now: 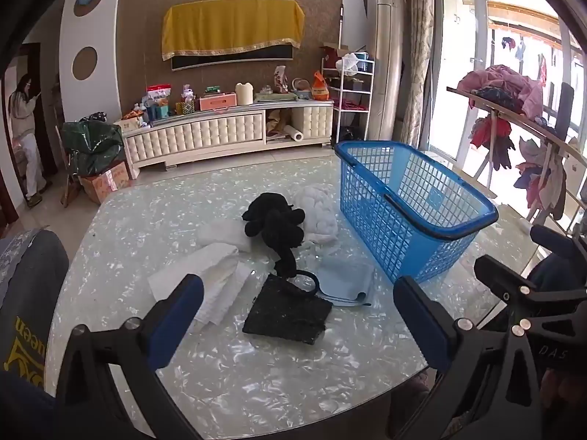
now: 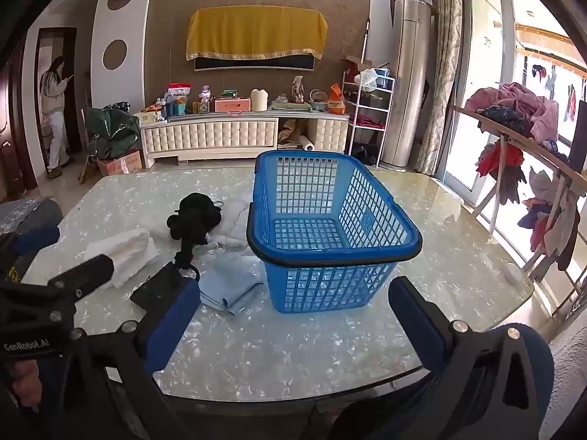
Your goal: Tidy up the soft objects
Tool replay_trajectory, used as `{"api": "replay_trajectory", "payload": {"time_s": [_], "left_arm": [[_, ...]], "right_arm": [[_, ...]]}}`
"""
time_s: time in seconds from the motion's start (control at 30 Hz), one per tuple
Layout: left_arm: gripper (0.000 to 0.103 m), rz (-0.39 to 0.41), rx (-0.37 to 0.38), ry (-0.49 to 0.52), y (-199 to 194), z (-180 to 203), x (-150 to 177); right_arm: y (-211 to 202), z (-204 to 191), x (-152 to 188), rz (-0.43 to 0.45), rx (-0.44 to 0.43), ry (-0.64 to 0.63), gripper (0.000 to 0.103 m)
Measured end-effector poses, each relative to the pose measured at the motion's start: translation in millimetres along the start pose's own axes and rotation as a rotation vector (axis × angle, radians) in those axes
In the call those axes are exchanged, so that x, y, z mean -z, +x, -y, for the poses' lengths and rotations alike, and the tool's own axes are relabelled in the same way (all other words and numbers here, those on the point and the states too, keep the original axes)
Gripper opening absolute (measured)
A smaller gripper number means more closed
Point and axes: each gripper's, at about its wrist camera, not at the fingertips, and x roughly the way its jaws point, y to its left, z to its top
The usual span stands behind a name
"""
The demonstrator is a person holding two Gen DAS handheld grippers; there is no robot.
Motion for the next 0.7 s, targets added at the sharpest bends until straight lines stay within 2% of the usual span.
{"api": "replay_trajectory", "payload": {"time_s": [0.13, 0.17, 0.33, 0.57, 0.7], "left_arm": [[0.103, 0.009, -0.001, -0.014, -1.7, -1.1, 0.1], [0.103, 0.007, 0.014, 0.009, -3.5, 4.2, 2.2], [0.103, 0.013, 0.036, -0.003, -5.8, 0.7, -0.4], [0.103, 0.008, 0.057, 0.0, -1.0, 2.5, 0.2], [0.103, 0.013, 0.056, -0.005, 0.6, 2.5, 1.0]], "right_arm": [[-0.1, 3.0, 1.8, -0.001, 0.007, 0.007, 0.103], [-1.5, 3.8, 2.0, 0.001, 0.007, 0.007, 0.103], [-1.2, 1.2, -1.9, -0.007, 0.012, 0.004, 0.103], [-5.2, -3.0, -0.6, -0.001, 0.043, -0.008, 0.103], [-6.4, -4.3, -0.2, 0.003, 0.093, -0.011, 0.103]]}}
